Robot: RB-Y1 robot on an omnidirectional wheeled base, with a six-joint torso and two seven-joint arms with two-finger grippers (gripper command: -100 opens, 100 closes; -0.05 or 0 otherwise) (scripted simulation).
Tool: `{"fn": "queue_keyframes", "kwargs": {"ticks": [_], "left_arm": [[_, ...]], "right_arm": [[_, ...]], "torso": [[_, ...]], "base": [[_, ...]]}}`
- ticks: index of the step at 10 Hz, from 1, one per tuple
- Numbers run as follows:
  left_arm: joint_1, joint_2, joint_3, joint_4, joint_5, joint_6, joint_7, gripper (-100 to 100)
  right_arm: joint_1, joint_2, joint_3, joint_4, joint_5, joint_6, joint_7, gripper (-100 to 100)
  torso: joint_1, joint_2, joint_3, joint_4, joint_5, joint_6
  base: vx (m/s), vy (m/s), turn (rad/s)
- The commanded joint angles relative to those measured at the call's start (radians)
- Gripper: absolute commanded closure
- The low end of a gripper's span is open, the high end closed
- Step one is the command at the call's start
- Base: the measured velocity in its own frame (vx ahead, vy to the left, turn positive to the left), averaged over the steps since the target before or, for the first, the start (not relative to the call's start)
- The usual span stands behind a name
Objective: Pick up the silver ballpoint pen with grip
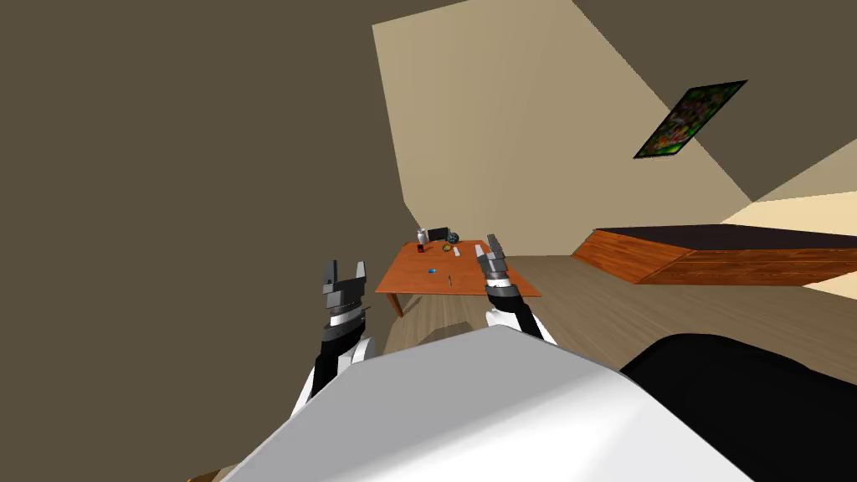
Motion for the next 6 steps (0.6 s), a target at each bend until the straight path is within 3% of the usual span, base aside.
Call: {"fn": "queue_keyframes", "kwargs": {"ticks": [1,5,6], "left_arm": [[0.0,0.0,0.0,0.0,0.0,0.0,0.0,0],[0.0,0.0,0.0,0.0,0.0,0.0,0.0,0],[0.0,0.0,0.0,0.0,0.0,0.0,0.0,0]], "right_arm": [[0.008,-0.045,0.004,0.035,-0.008,0.013,0.0,-100],[0.033,-0.136,0.013,0.138,-0.036,0.058,0.001,-100],[0.033,-0.136,0.013,0.147,-0.036,0.058,0.001,-100]], "torso": [[0.0,0.0,0.0,0.0,0.0,0.0],[0.001,0.004,0.002,0.001,0.0,0.0],[0.001,0.004,0.002,0.001,0.0,0.0]], "base": [[-0.02,0.012,0.193],[-0.054,0.02,0.227],[-0.037,0.009,0.083]]}}
